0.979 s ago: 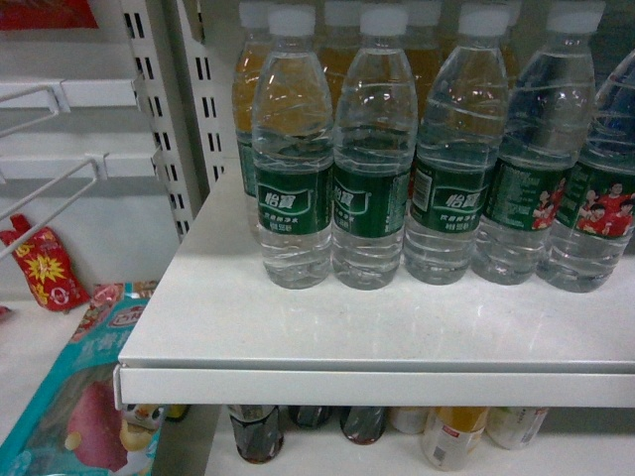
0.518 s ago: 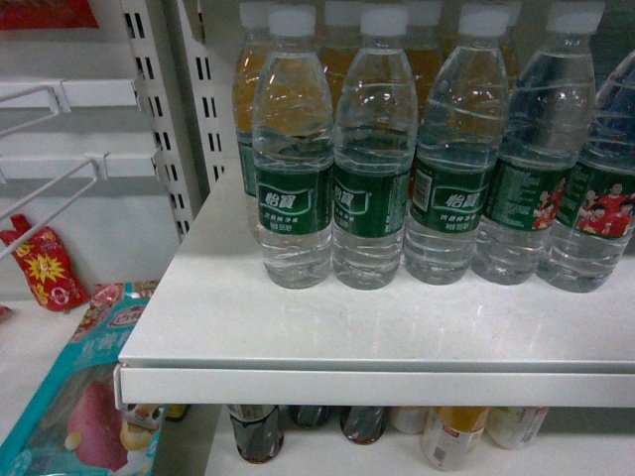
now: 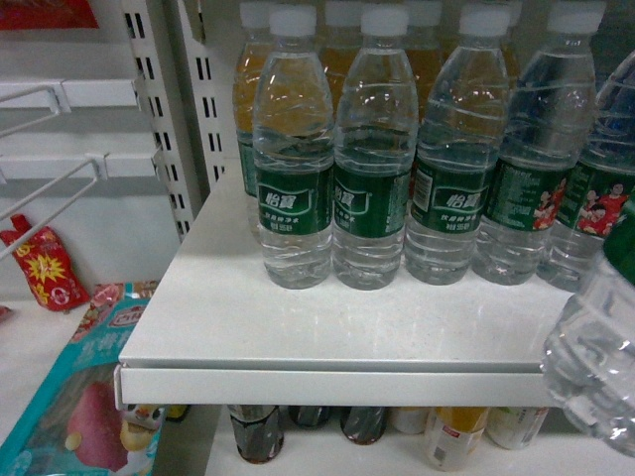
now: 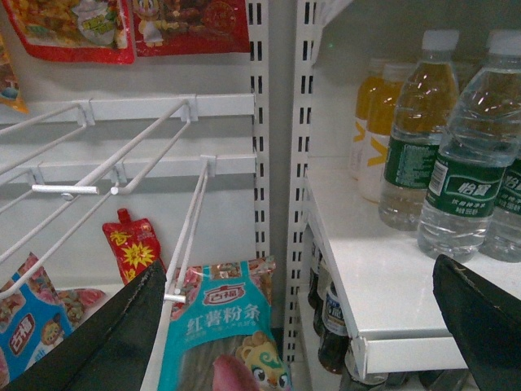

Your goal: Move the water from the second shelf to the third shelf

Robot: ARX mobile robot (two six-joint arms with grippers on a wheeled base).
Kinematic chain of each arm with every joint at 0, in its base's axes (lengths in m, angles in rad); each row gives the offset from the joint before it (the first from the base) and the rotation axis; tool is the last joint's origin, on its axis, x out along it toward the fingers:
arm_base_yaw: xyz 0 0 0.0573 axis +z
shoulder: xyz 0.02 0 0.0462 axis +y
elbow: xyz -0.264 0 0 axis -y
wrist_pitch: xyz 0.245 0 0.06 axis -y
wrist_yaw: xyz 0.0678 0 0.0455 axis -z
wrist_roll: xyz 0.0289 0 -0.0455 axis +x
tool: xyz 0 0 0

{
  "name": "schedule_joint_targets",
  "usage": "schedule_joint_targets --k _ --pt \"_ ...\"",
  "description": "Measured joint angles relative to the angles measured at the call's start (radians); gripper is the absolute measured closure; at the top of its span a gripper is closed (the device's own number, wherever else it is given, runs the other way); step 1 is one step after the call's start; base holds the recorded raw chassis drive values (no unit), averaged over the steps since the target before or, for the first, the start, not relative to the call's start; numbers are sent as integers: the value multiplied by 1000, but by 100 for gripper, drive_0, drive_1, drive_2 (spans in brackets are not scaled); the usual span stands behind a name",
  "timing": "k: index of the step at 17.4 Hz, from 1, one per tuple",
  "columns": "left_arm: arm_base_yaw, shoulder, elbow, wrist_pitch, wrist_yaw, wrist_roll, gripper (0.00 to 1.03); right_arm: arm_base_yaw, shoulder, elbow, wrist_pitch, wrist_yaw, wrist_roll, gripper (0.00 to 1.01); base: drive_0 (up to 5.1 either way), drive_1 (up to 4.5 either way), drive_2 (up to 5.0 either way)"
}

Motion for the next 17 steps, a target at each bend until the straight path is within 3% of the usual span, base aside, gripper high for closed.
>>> schedule_joint_targets --k 2,9,11,14,17 --pt "0 0 0 0 0 0 5 40 132 8 77 15 -21 60 0 0 0" --pt "0 0 0 0 0 0 5 63 427 131 203 26 -81 60 0 0 0" --pt "0 0 0 0 0 0 5 69 460 142 215 32 -79 60 0 0 0" --pt "0 0 0 0 0 0 5 80 511 153 268 95 -79 60 0 0 0" --pt "0 0 0 0 0 0 5 89 567 161 308 108 -79 60 0 0 0"
